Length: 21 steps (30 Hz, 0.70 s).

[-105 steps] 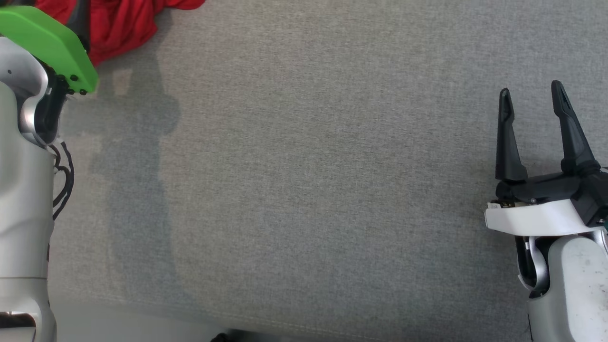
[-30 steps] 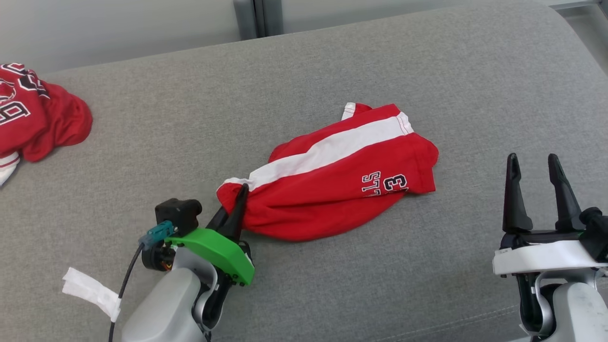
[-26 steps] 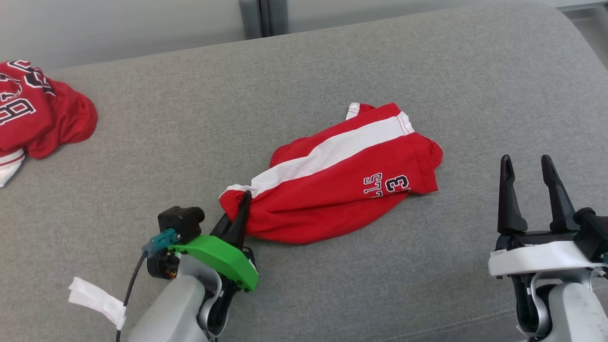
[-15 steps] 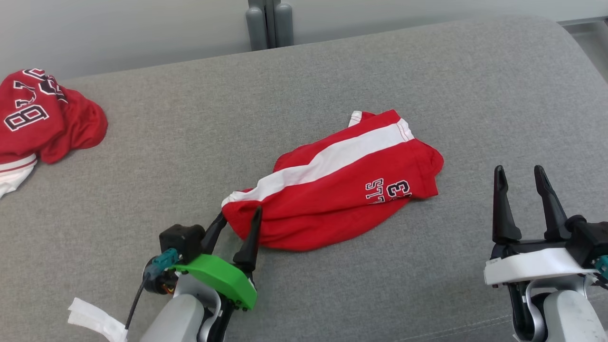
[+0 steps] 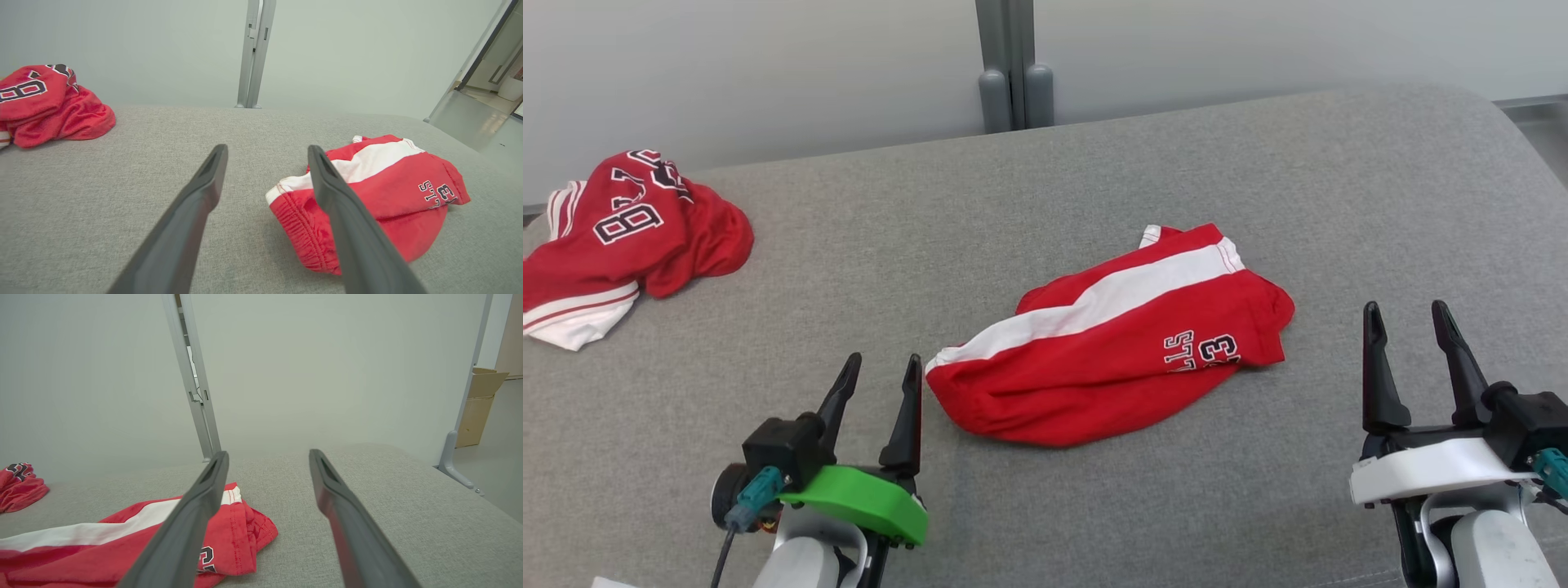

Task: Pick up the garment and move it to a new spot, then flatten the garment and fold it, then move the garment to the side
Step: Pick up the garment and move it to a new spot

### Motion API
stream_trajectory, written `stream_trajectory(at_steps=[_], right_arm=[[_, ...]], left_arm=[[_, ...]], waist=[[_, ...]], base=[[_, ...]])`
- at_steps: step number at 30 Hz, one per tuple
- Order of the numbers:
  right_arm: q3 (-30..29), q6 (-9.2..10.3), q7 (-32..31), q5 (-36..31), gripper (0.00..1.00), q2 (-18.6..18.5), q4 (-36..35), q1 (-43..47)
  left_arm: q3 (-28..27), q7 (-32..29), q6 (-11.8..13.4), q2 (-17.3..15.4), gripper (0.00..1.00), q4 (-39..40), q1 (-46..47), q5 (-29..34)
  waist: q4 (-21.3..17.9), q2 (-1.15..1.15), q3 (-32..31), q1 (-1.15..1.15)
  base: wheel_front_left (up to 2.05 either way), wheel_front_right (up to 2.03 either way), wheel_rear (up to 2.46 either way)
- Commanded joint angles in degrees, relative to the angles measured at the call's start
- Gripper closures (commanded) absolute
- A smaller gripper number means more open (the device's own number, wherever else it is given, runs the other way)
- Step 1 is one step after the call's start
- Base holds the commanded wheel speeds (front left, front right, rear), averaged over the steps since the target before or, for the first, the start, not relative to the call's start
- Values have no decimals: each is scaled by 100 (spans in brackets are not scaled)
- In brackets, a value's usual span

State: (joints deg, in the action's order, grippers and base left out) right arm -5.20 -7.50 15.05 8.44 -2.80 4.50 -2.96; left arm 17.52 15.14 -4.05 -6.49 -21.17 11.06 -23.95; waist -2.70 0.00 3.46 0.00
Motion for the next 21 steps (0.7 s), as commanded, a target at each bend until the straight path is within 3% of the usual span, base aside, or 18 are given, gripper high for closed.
stream_trajectory(at_steps=[1,10,21], right_arm=[[-4,2,20,-53,0,-16,16,21],[126,2,20,-51,0,-16,160,64],[436,2,20,-92,0,-17,666,52]], left_arm=[[-85,1,62,24,0,94,-178,134],[-473,1,342,265,0,670,-787,656],[-754,-1,397,350,0,934,-1222,777]], waist=[[57,0,-88,0],[140,0,-197,0],[222,0,-227,0]], base=[[0,0,0],[0,0,0],[0,0,0]])
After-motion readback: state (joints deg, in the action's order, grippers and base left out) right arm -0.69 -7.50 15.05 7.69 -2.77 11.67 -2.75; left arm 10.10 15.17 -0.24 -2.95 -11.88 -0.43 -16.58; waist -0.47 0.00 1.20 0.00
